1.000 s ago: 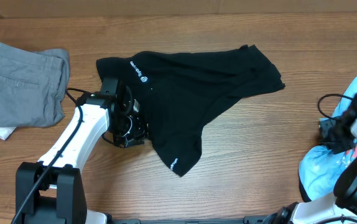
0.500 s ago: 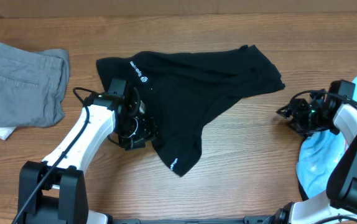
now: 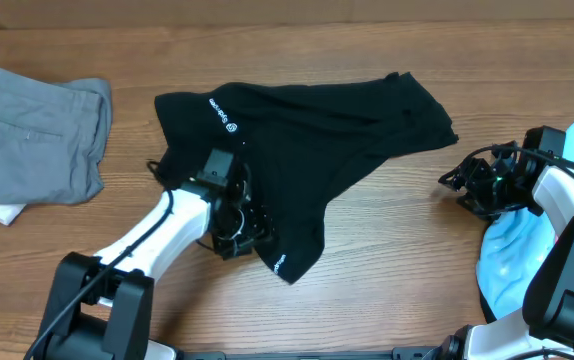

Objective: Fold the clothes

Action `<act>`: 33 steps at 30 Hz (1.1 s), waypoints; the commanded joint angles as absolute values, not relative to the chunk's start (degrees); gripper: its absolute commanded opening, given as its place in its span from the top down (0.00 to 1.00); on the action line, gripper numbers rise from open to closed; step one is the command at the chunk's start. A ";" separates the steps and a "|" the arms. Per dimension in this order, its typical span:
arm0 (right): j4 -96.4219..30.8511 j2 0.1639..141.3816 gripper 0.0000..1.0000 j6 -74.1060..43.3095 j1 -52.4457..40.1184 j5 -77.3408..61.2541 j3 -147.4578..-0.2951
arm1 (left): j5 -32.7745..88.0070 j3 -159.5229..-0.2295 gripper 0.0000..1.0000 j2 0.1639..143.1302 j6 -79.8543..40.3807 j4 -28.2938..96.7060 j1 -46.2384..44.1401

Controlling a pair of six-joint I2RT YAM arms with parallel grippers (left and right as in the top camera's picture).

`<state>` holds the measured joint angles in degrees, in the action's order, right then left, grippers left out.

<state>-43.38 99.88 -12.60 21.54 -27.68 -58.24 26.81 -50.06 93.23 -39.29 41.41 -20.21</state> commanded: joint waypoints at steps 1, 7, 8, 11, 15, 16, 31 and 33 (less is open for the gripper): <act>-43.42 98.26 0.36 -11.94 21.32 -27.03 -59.72 | 26.39 -48.18 0.33 92.51 -45.15 39.20 -20.71; -44.10 98.24 0.36 -11.94 21.32 -27.05 -59.72 | 26.39 -48.05 0.37 92.51 -45.47 37.39 -20.69; -44.29 98.26 0.36 -11.94 21.32 -27.05 -59.72 | 26.39 -48.05 0.37 92.53 -45.47 37.34 -20.69; -44.95 98.24 0.36 -11.94 21.32 -27.05 -59.72 | 26.39 -48.05 0.36 92.92 -45.54 37.19 -20.69; -45.52 98.26 0.36 -11.97 21.32 -27.05 -59.72 | 26.63 -48.05 0.36 94.65 -47.29 37.19 -20.60; -45.58 98.24 0.36 -11.97 21.32 -27.05 -59.72 | 26.65 -48.05 0.36 95.20 -47.68 37.17 -20.53; -47.11 98.24 0.36 -11.94 21.32 -26.59 -59.72 | 27.88 -49.06 0.96 96.38 -44.45 37.30 -19.22; -47.29 98.26 0.36 -11.92 21.32 -26.41 -59.72 | 25.10 -50.33 0.96 95.68 -41.04 42.72 -17.34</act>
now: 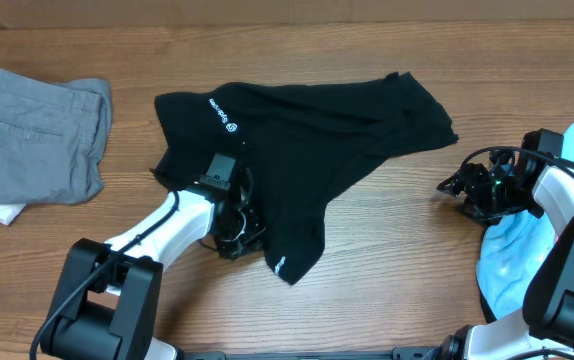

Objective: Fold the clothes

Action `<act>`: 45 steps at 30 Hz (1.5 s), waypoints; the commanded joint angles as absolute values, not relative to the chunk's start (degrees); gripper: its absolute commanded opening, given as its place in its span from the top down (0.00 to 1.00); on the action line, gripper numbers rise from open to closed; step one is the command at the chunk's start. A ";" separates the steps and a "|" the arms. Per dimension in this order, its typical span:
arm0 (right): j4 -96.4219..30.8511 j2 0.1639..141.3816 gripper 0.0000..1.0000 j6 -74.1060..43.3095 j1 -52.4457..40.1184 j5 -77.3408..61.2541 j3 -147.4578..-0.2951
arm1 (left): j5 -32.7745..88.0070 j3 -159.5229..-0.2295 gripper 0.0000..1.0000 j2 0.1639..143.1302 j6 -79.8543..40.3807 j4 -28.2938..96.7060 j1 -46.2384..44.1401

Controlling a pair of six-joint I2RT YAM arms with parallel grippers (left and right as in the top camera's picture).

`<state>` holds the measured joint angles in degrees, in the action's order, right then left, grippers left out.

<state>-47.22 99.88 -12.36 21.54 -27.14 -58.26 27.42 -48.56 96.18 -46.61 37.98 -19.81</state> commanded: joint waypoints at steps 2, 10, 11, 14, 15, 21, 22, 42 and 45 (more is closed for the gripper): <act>-47.37 98.26 0.36 -11.92 21.32 -26.30 -59.72 | 20.82 -51.33 0.96 94.56 -38.02 48.97 -14.70; -47.31 98.26 0.37 -11.90 18.35 -25.47 -59.70 | 14.17 -51.70 0.96 89.43 -25.39 62.17 4.21; -47.27 98.26 0.37 -11.90 17.19 -25.47 -59.70 | 15.53 -51.70 0.96 89.32 -23.77 62.52 6.09; -47.13 98.26 0.37 -11.97 13.96 -25.28 -59.64 | 16.80 -51.70 0.96 89.34 -21.17 62.81 8.78; -47.40 98.26 0.37 -11.99 12.38 -24.69 -59.57 | 16.75 -51.70 0.96 89.34 -21.17 62.76 9.02; -48.95 98.26 0.37 -16.75 7.07 -15.64 -58.39 | 16.75 -51.70 0.96 89.34 -20.95 62.28 8.86; -48.71 98.26 0.37 -16.75 6.63 -15.59 -58.11 | 16.75 -51.70 0.96 89.34 -20.95 62.11 8.86; -40.91 98.83 0.44 -22.85 6.04 -10.15 -55.42 | 16.56 -51.70 0.96 89.34 -20.95 61.25 8.82; -40.25 99.98 0.45 -23.90 6.00 -10.79 -55.44 | 16.56 -51.70 0.96 89.34 -20.95 61.23 8.82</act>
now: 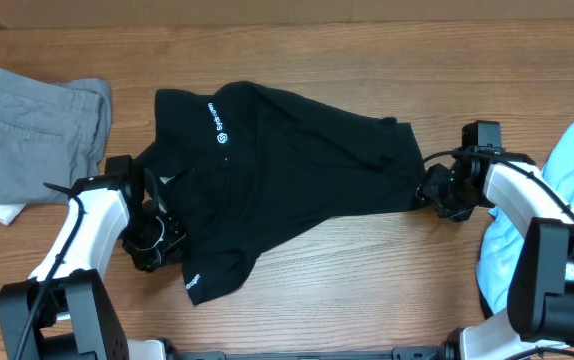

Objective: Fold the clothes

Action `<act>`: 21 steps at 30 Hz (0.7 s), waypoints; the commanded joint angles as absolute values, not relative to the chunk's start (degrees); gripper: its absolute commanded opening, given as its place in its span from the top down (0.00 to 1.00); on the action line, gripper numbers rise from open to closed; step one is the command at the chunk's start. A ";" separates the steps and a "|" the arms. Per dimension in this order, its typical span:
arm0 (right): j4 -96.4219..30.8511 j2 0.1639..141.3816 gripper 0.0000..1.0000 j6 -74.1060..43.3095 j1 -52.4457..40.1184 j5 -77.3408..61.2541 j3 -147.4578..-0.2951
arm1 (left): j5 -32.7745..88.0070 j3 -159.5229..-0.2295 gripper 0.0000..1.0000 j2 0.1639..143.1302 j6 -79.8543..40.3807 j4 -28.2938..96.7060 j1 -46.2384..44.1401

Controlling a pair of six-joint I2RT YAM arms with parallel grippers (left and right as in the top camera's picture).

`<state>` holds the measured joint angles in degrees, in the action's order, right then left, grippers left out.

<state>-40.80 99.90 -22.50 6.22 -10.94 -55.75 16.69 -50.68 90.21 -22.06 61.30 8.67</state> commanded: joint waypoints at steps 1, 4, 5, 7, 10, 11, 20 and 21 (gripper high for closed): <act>-40.25 100.44 0.45 -24.10 5.96 -11.03 -55.42 | 16.56 -51.70 0.96 89.34 -20.95 61.25 8.82; -39.86 101.95 0.45 -24.08 5.65 -13.63 -55.42 | 16.56 -51.70 0.96 89.34 -20.95 61.23 8.82; -39.72 102.39 0.46 -24.08 5.43 -14.26 -55.44 | 16.56 -51.70 0.96 89.34 -20.95 61.23 8.82; -39.68 102.89 0.48 -24.08 4.95 -14.63 -55.42 | 16.56 -51.70 0.96 89.34 -20.95 61.19 8.82; -39.70 102.91 0.50 -24.08 4.19 -14.63 -55.44 | 16.53 -51.70 0.96 89.34 -20.95 61.19 8.82; -39.72 102.91 0.51 -24.08 4.03 -14.63 -55.44 | 16.53 -51.70 0.96 89.34 -20.95 61.19 8.82; -39.77 102.91 0.96 -24.08 3.81 -14.59 -55.44 | 16.56 -51.70 0.96 89.34 -20.93 61.19 8.82; -39.90 102.89 0.96 -24.08 3.81 -14.63 -55.46 | 16.56 -51.70 0.96 89.34 -20.56 61.21 8.86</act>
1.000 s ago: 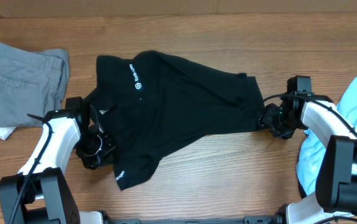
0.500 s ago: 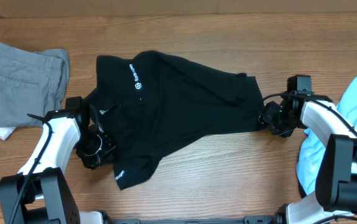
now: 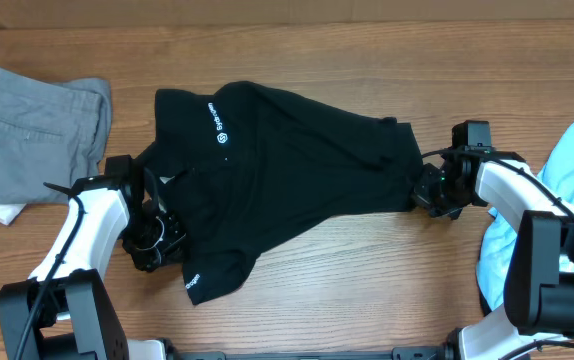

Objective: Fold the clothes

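Note:
A black garment with a small white logo lies crumpled across the middle of the wooden table. Its lower flap, with a white mark on it, points toward the front left. My left gripper sits low at the garment's front-left edge, and its fingers look shut on the black cloth. My right gripper is pressed against the garment's right edge. Its dark fingers merge with the cloth, so their state does not show.
Folded grey trousers lie at the far left, over a white item. A light blue garment is heaped at the right edge, behind my right arm. Bare wood runs along the front.
My right gripper has shifted slightly left, closer against the garment's right edge. The left gripper and the garment lie as before.
My left gripper first sat at the garment's front middle, with the right gripper off to the right, away from the cloth. Later the left gripper was far to the left with the garment's front flap drawn along, and the right gripper had come to the right edge, where it stays.

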Action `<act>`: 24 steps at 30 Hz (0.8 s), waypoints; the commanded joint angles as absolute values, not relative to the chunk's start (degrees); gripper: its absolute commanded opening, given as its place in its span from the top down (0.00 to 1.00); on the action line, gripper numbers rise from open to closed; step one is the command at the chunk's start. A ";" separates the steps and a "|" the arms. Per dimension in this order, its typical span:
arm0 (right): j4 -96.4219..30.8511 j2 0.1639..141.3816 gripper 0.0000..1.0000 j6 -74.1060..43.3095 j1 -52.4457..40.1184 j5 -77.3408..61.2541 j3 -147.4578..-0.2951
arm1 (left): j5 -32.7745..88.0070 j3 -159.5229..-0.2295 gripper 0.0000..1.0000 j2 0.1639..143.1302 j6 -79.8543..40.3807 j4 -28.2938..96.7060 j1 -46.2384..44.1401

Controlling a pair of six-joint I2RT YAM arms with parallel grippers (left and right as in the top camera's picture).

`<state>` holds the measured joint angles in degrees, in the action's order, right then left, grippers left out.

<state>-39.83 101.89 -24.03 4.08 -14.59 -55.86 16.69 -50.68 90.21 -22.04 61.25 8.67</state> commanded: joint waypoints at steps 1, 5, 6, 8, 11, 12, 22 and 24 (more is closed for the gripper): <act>-40.03 102.87 0.96 -24.05 3.81 -14.63 -55.48 | 16.67 -51.79 0.96 89.32 -19.84 61.23 8.99; -44.86 102.52 0.96 -23.59 4.25 -14.59 -58.50 | 19.46 -54.28 0.96 89.08 -14.87 62.67 9.10; -46.83 101.93 0.96 -23.53 4.40 -14.55 -60.10 | 19.92 -55.57 0.96 88.90 -13.85 63.44 9.10; -51.00 100.12 0.96 -22.13 4.64 -14.57 -63.96 | 21.43 -59.35 0.96 88.07 -11.49 65.63 9.10; -58.00 96.03 0.96 -19.88 4.62 -14.41 -72.25 | 23.22 -67.90 0.96 85.86 -7.01 69.97 9.10; -59.86 94.72 0.96 -19.44 4.62 -14.39 -74.96 | 23.24 -70.28 0.96 85.21 -6.13 70.98 9.10; -74.30 82.94 0.96 -19.18 4.64 -8.97 -105.41 | 23.00 -103.96 0.96 78.54 -7.64 80.95 13.39; -74.91 81.14 0.96 -19.05 4.64 -8.99 -108.95 | 23.68 -107.98 0.96 77.65 -8.67 81.06 15.14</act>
